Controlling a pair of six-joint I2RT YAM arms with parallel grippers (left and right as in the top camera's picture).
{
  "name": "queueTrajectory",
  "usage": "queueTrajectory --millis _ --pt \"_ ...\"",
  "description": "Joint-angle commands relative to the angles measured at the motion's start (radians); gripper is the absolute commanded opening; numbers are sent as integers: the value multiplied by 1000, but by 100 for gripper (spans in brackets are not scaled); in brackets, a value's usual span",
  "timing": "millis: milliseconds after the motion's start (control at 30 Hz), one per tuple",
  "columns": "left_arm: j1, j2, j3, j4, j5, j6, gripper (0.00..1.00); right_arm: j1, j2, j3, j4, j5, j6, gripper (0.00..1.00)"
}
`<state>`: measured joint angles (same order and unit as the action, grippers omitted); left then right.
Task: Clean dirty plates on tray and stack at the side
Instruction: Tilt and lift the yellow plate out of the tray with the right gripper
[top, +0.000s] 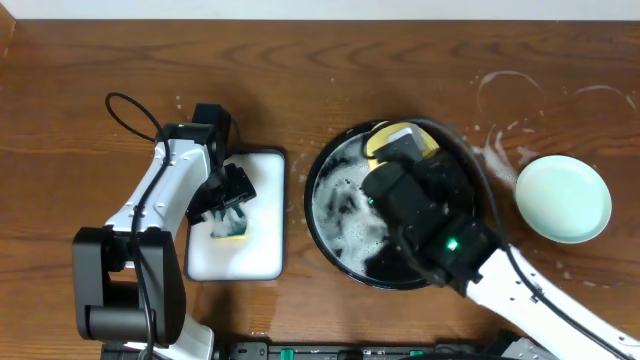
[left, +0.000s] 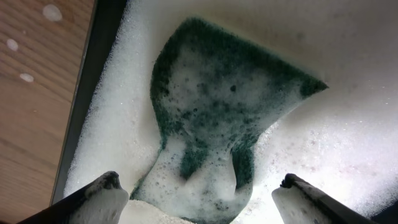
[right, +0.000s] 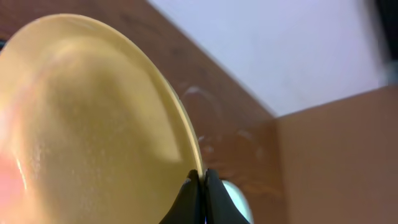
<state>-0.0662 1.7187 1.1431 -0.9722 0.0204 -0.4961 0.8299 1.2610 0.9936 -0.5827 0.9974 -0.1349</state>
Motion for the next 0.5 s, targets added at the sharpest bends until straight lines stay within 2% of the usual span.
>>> queueTrajectory --millis 0,167,467 --pt "3 -7 3 -6 -5 6 83 83 -18 26 38 237 -141 1" --pt "3 -7 3 -5 -5 6 83 156 -18 26 106 344 -259 1" --pt "3 -7 3 -5 -5 6 83 202 -18 26 148 368 -293 1"
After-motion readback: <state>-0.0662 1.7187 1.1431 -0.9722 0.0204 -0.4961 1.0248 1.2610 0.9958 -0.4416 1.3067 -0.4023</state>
